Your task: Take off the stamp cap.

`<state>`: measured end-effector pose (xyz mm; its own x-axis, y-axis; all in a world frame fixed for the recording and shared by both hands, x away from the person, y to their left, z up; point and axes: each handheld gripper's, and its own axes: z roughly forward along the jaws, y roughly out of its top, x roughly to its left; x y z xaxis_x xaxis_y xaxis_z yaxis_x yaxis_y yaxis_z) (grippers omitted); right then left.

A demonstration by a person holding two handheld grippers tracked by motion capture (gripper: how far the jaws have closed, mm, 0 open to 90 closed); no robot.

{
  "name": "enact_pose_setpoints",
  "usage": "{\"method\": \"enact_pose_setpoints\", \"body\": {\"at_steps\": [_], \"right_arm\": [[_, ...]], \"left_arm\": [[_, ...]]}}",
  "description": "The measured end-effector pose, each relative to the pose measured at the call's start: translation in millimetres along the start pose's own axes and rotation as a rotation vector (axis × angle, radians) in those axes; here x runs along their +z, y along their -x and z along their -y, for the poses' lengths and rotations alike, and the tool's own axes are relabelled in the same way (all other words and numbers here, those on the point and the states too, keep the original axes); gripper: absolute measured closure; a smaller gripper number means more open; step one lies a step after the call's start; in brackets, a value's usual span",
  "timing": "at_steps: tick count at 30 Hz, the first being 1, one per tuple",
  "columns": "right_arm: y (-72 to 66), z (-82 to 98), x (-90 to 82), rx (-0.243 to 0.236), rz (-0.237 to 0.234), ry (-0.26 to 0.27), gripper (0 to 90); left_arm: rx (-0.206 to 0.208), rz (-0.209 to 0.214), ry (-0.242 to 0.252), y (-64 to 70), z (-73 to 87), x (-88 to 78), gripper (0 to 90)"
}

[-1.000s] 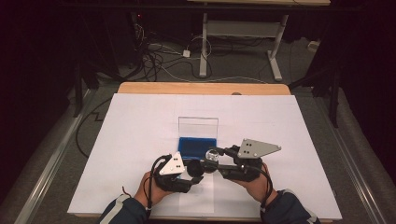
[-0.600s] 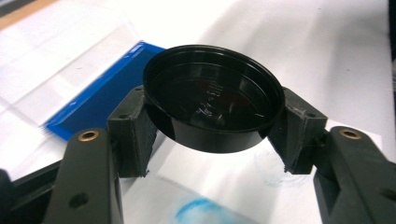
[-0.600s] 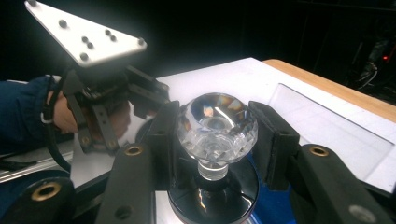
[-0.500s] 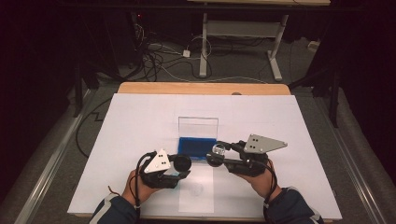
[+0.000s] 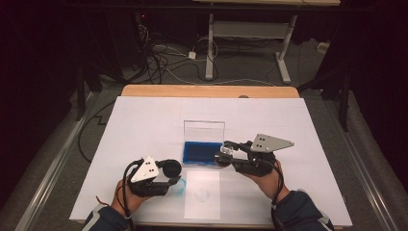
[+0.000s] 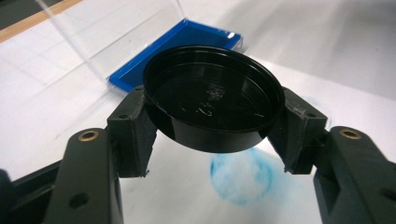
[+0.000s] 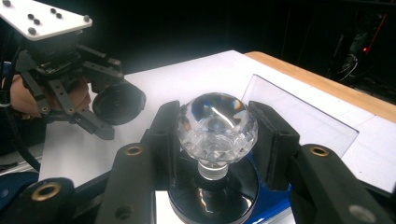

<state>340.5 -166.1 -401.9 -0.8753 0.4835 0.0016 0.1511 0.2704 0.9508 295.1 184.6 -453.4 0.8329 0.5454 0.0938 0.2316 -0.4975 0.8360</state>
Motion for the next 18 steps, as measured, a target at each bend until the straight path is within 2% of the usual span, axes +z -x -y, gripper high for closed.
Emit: {"method": "enact_pose_setpoints", "body": {"at_steps": [3,8,10,15,18], "right_arm": [[2.3,0.4,4.6,-0.003,-0.005,-0.006,56.6],[8.1,1.8,17.3,-0.001,0.004,-0.025,56.6],[11.0,3.2,24.5,0.001,0.007,-0.037,56.6],[14.5,5.1,41.6,0.004,0.015,-0.060,56.6],[16.5,5.2,50.4,0.001,0.016,-0.068,56.6]], "left_arm": [[-0.001,-0.026,0.000,-0.5,5.1,-8.7,36.5],[-0.018,-0.041,0.002,-1.1,15.1,-20.4,36.5],[-0.010,-0.049,-0.003,0.3,17.8,-23.6,36.5],[-0.016,-0.050,0.009,3.9,23.5,-32.8,36.5],[-0.024,-0.050,0.000,5.0,28.9,-36.6,36.5]]}}
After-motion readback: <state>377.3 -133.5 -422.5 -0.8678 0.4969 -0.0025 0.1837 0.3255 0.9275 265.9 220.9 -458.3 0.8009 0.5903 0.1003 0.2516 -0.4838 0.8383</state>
